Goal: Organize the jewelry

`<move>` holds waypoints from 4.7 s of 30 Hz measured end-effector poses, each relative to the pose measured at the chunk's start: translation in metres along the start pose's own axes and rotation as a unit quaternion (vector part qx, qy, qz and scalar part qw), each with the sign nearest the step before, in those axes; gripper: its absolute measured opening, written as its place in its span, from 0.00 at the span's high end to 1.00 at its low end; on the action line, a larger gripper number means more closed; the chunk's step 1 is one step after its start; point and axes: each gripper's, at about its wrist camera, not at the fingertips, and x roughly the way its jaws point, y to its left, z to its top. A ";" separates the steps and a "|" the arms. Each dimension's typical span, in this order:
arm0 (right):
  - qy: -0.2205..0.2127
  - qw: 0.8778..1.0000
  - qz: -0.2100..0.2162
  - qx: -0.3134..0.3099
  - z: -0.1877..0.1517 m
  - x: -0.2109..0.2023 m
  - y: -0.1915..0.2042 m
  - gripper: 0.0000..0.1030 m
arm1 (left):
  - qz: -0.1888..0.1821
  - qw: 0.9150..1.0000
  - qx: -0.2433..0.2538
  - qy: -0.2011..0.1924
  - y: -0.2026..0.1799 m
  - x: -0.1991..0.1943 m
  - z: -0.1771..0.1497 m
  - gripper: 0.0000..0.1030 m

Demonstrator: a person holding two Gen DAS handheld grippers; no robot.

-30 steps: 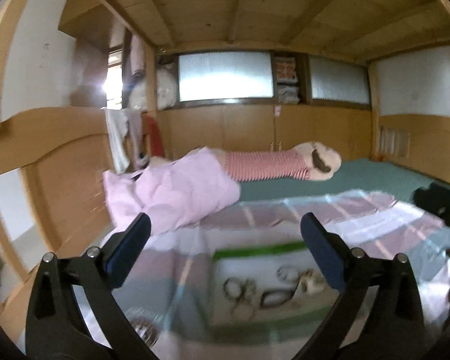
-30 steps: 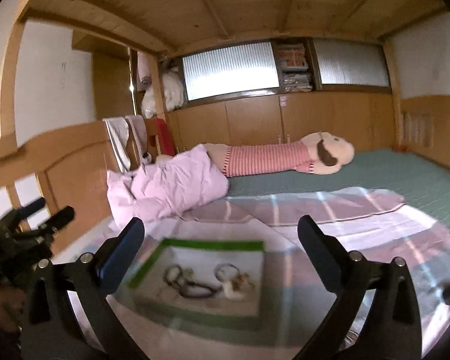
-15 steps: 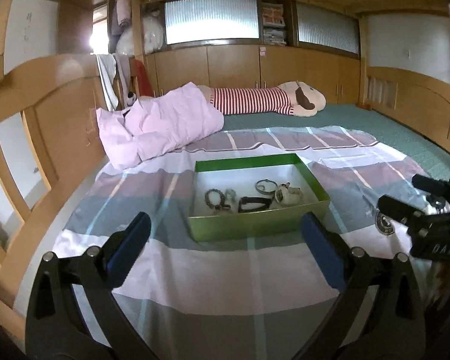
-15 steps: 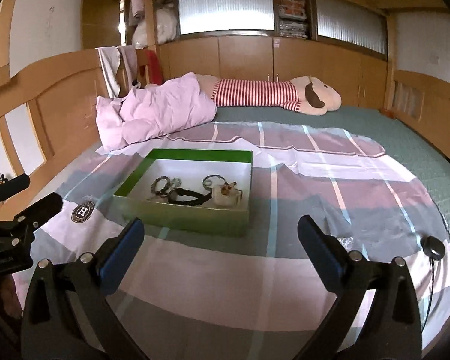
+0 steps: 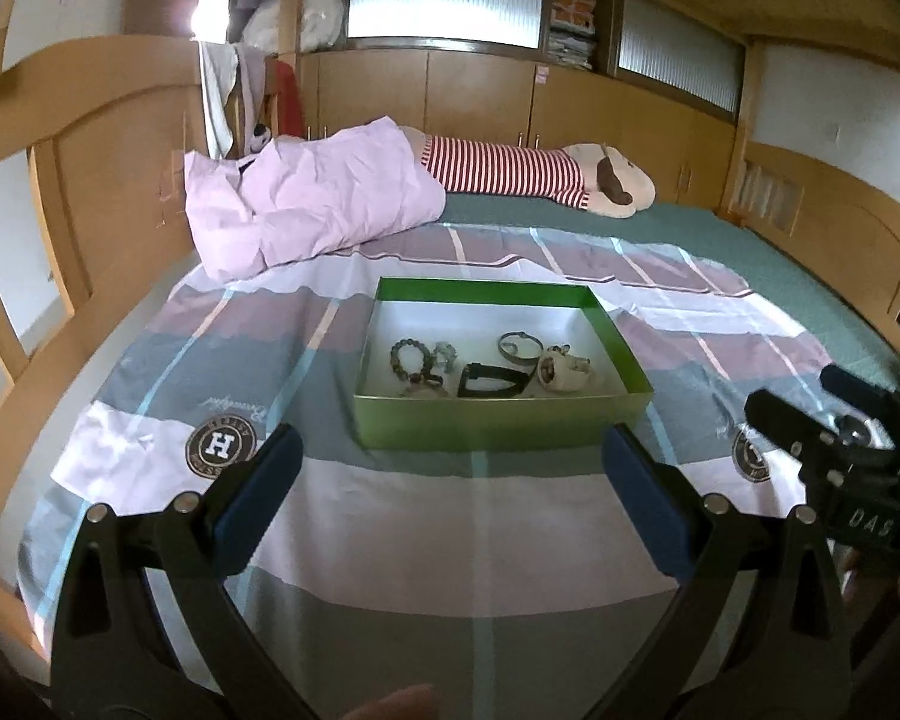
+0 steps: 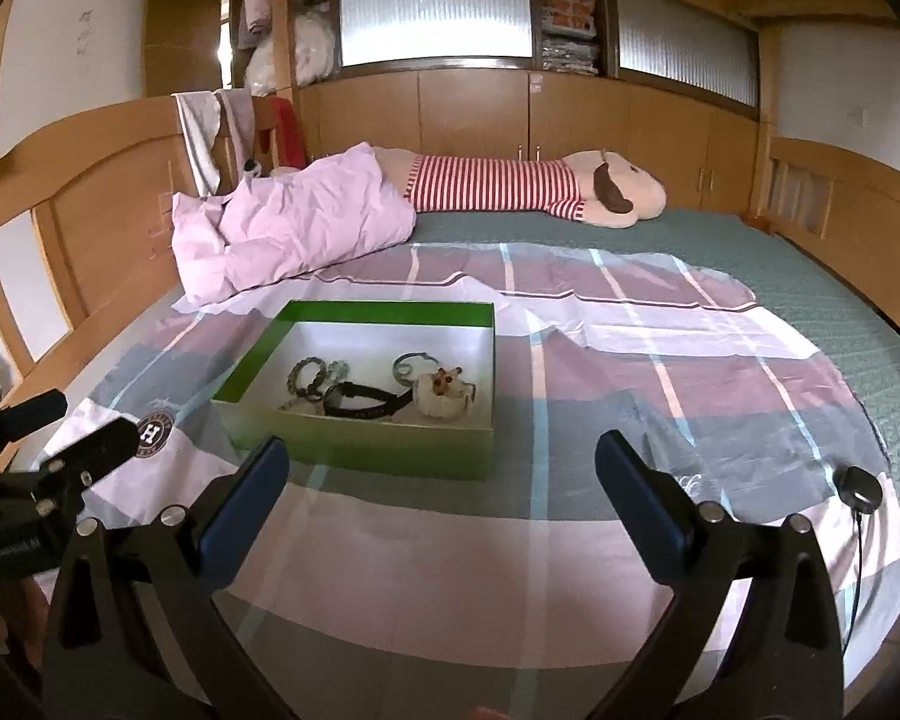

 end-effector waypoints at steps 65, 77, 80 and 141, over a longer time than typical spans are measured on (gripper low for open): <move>0.009 1.000 0.006 -0.016 -0.003 0.006 0.003 0.03 | -0.006 1.000 0.003 0.010 -0.002 0.005 0.003 0.04; 0.008 1.000 0.006 -0.019 -0.008 0.007 0.004 0.03 | -0.009 1.000 0.003 0.012 -0.002 0.006 0.002 0.04; 0.008 1.000 0.006 -0.019 -0.007 0.007 0.004 0.03 | -0.009 1.000 0.005 0.012 -0.003 0.006 0.001 0.04; 0.010 1.000 0.006 -0.021 -0.008 0.007 0.006 0.03 | -0.011 1.000 0.010 0.012 -0.003 0.005 0.001 0.04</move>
